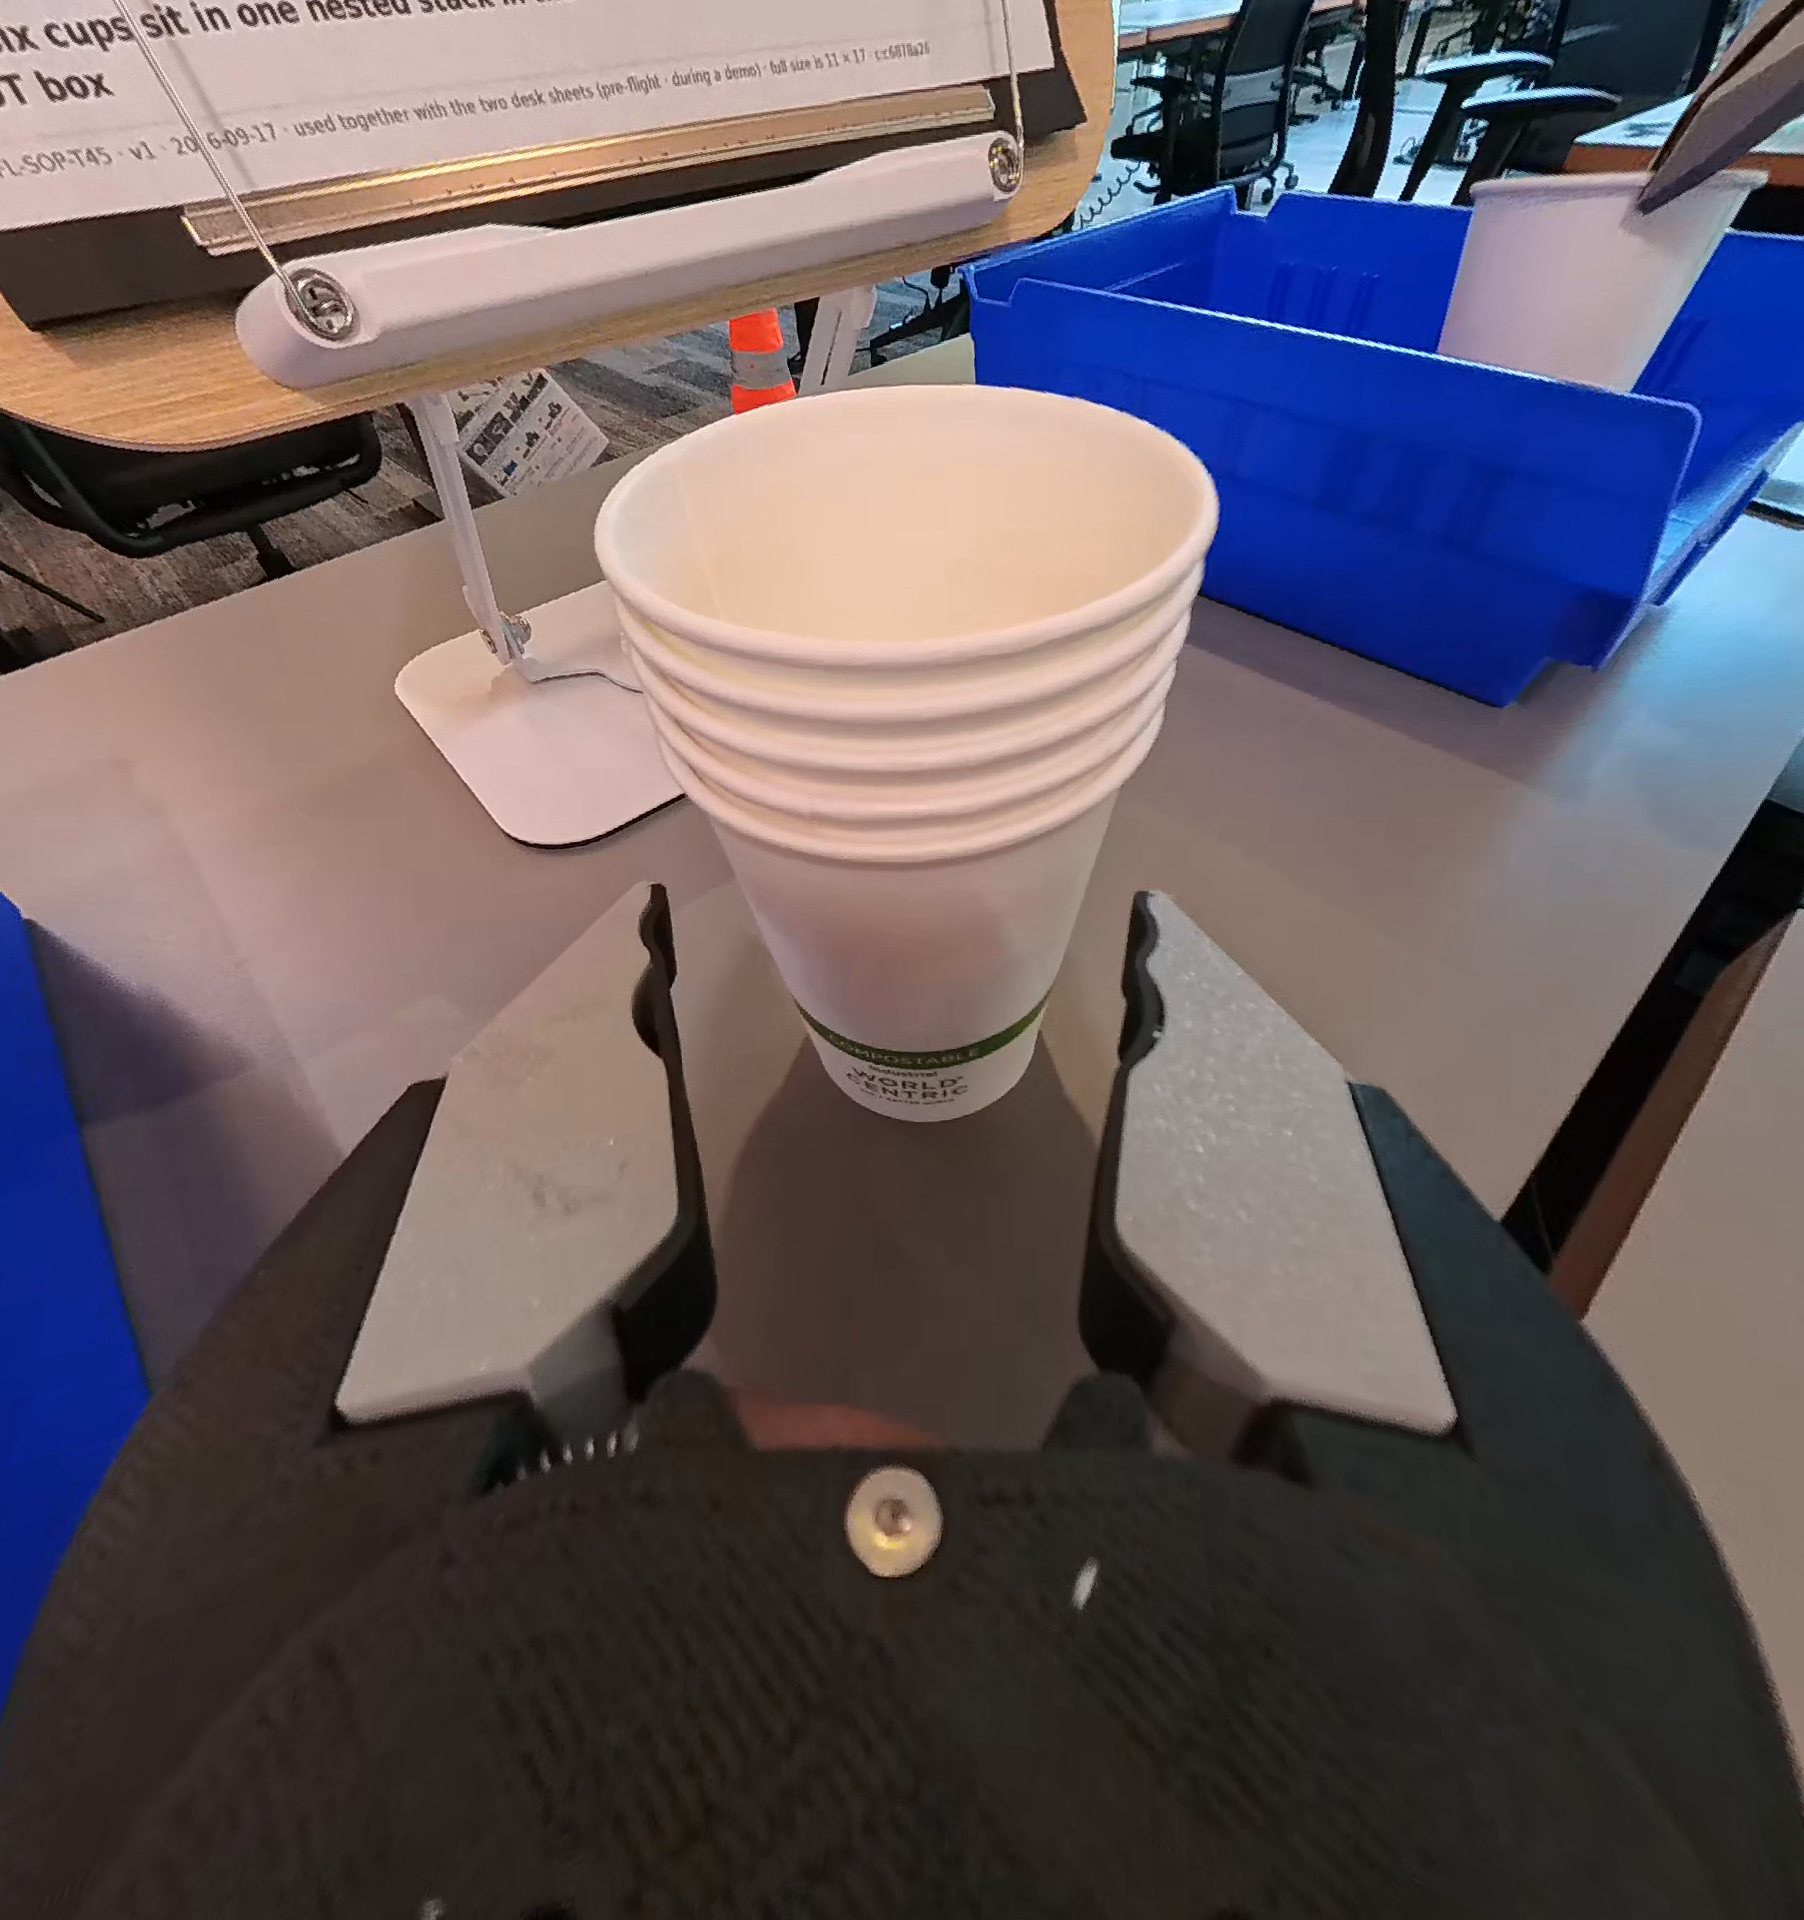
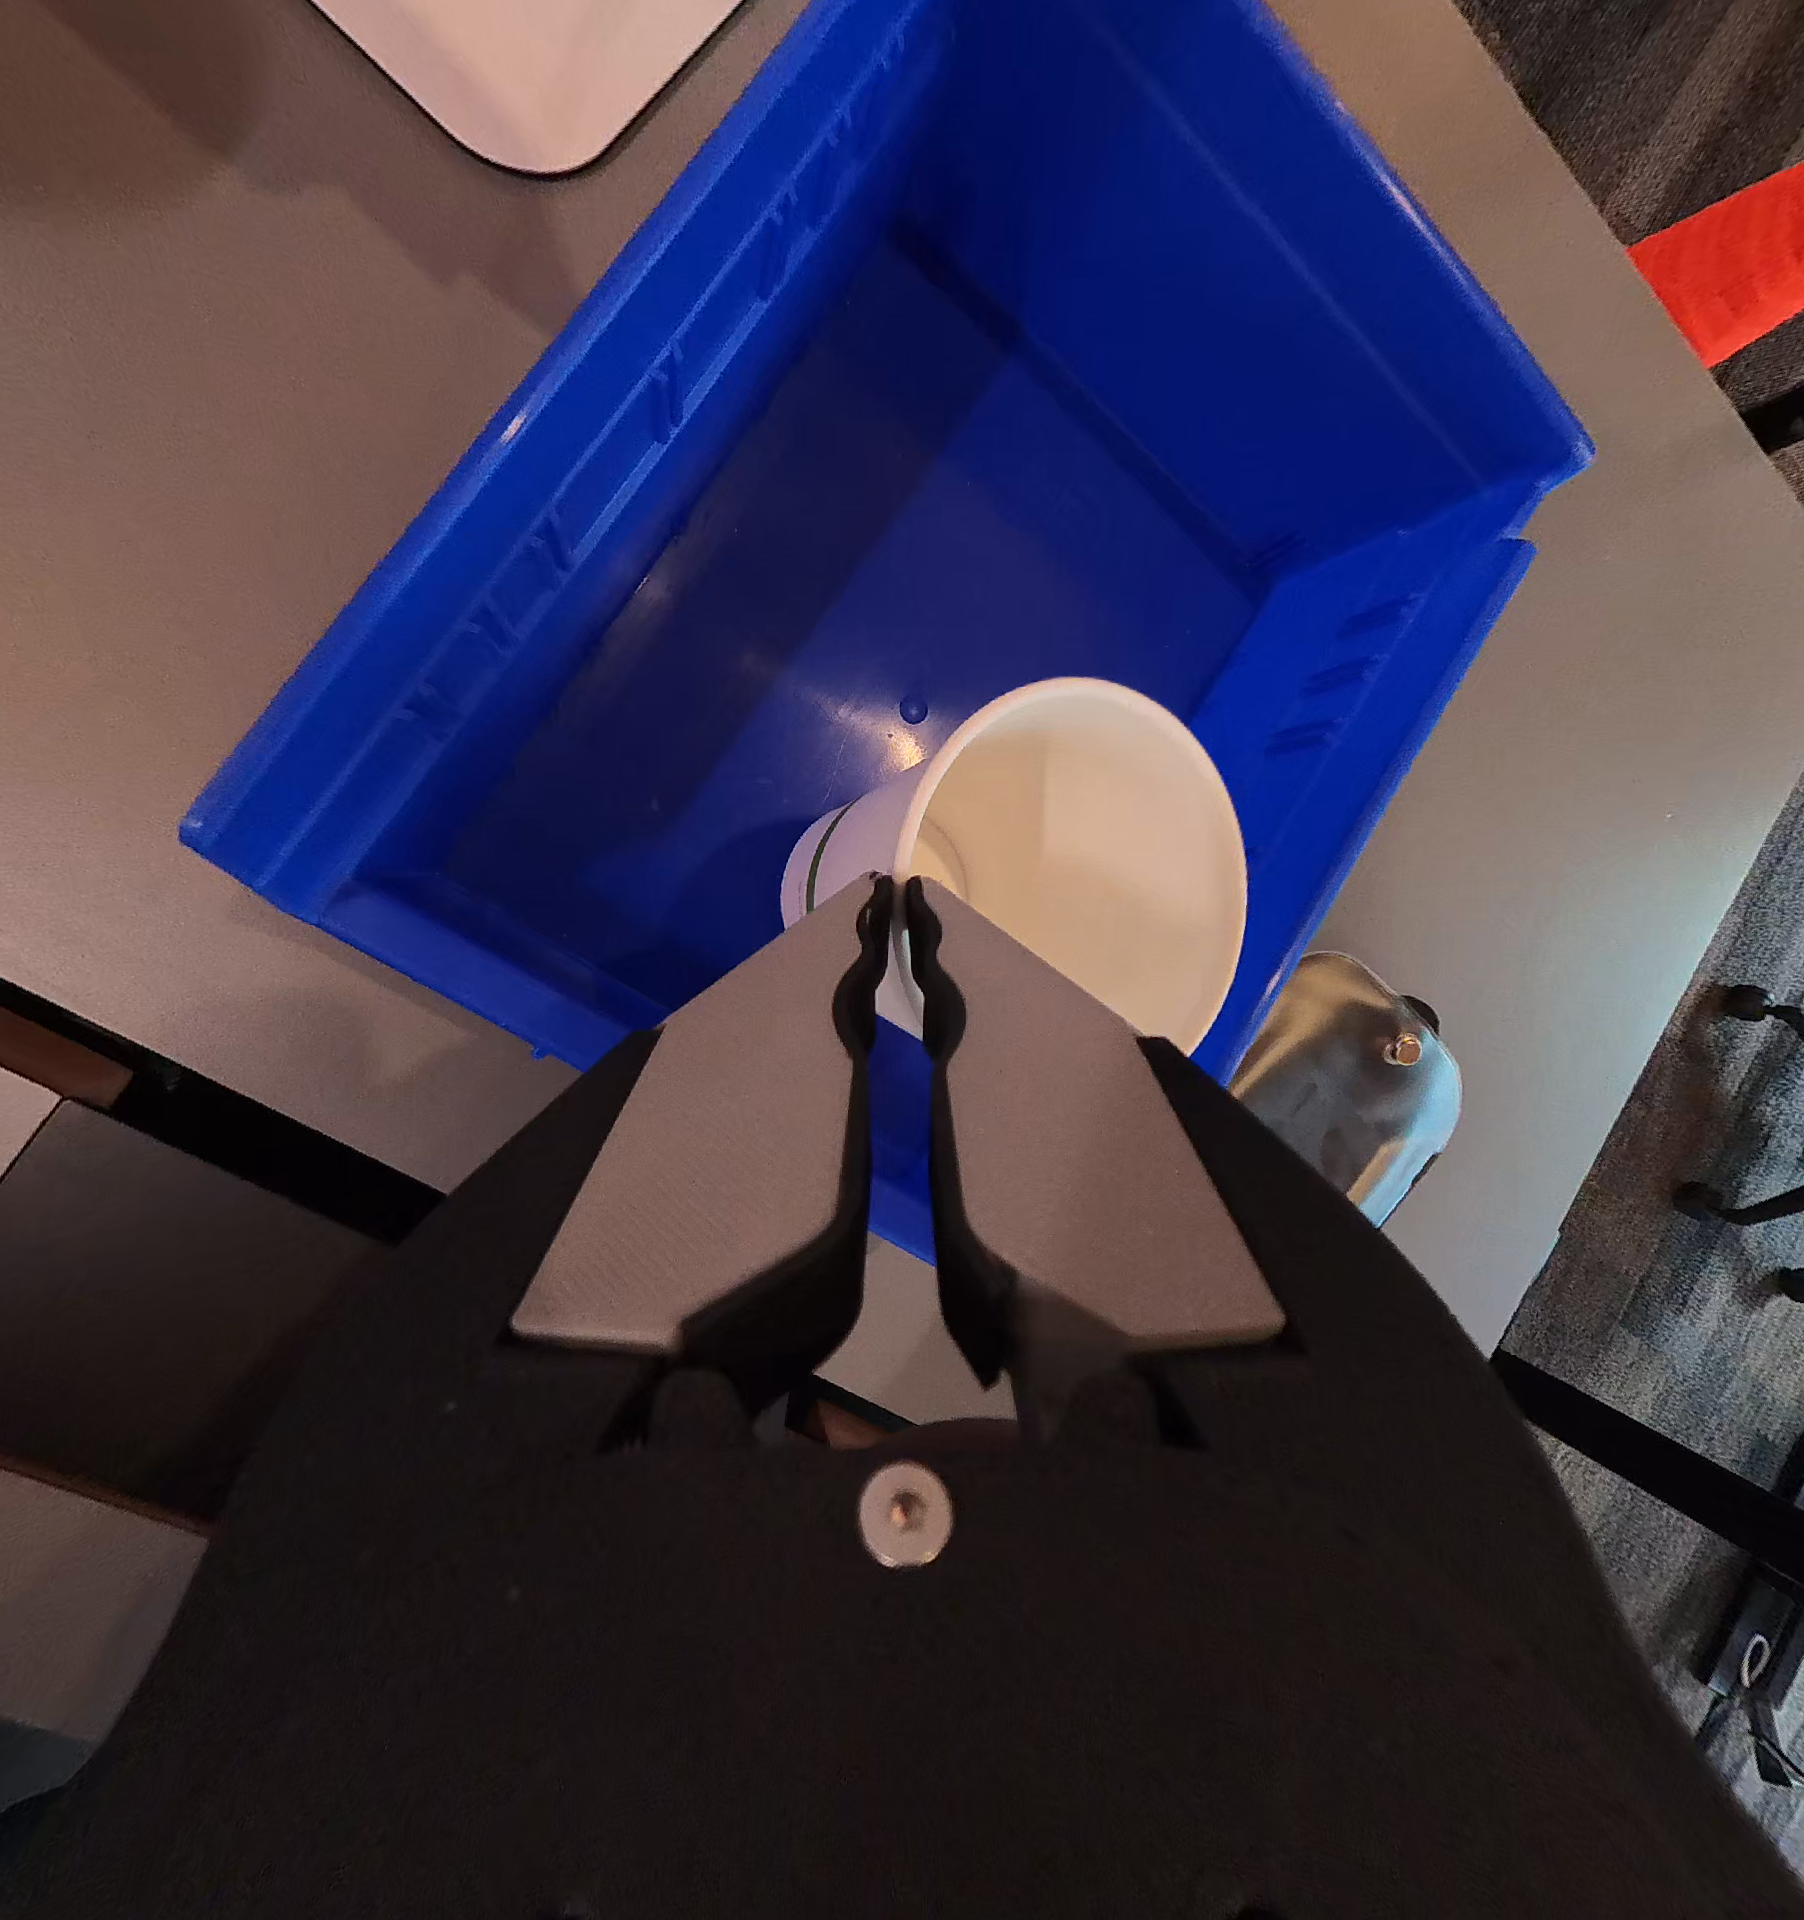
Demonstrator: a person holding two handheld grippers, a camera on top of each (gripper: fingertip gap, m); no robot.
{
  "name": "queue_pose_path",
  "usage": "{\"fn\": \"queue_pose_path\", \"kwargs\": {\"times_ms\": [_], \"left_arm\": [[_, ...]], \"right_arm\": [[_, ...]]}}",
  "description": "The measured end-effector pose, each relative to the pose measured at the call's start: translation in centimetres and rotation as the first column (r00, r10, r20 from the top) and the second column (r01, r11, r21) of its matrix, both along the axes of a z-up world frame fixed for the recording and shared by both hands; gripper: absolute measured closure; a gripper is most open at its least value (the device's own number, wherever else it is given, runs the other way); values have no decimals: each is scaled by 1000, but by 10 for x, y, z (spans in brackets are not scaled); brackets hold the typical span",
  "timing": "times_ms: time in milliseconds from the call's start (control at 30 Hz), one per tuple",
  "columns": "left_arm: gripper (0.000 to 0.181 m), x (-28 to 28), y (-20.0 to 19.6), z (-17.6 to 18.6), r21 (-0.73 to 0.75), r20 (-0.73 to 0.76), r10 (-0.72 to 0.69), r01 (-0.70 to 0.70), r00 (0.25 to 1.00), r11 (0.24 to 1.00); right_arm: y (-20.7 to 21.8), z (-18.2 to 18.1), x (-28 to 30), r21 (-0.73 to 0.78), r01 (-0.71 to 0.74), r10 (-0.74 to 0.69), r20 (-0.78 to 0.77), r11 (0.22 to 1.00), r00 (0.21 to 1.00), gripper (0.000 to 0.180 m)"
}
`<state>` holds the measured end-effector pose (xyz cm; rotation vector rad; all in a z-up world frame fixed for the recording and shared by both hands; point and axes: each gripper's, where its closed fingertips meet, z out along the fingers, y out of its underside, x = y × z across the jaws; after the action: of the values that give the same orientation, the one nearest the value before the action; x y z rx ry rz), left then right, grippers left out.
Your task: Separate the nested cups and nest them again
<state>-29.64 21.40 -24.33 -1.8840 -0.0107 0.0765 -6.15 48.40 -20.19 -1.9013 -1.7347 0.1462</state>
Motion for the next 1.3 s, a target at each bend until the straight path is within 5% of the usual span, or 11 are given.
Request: {"fn": "queue_pose_path", "kwargs": {"times_ms": [1067, 1300], "left_arm": [[94, 6, 18, -17, -60, 9, -14, 14, 1000, 998], [91, 6, 22, -22, -75, 23, -13, 15, 1000, 997]], "right_arm": [[-13, -15, -1, 20, -39, 37, 79, 999, 996, 178], [-19, -6, 1, 9, -44, 43, 26, 999, 999, 163]]}}
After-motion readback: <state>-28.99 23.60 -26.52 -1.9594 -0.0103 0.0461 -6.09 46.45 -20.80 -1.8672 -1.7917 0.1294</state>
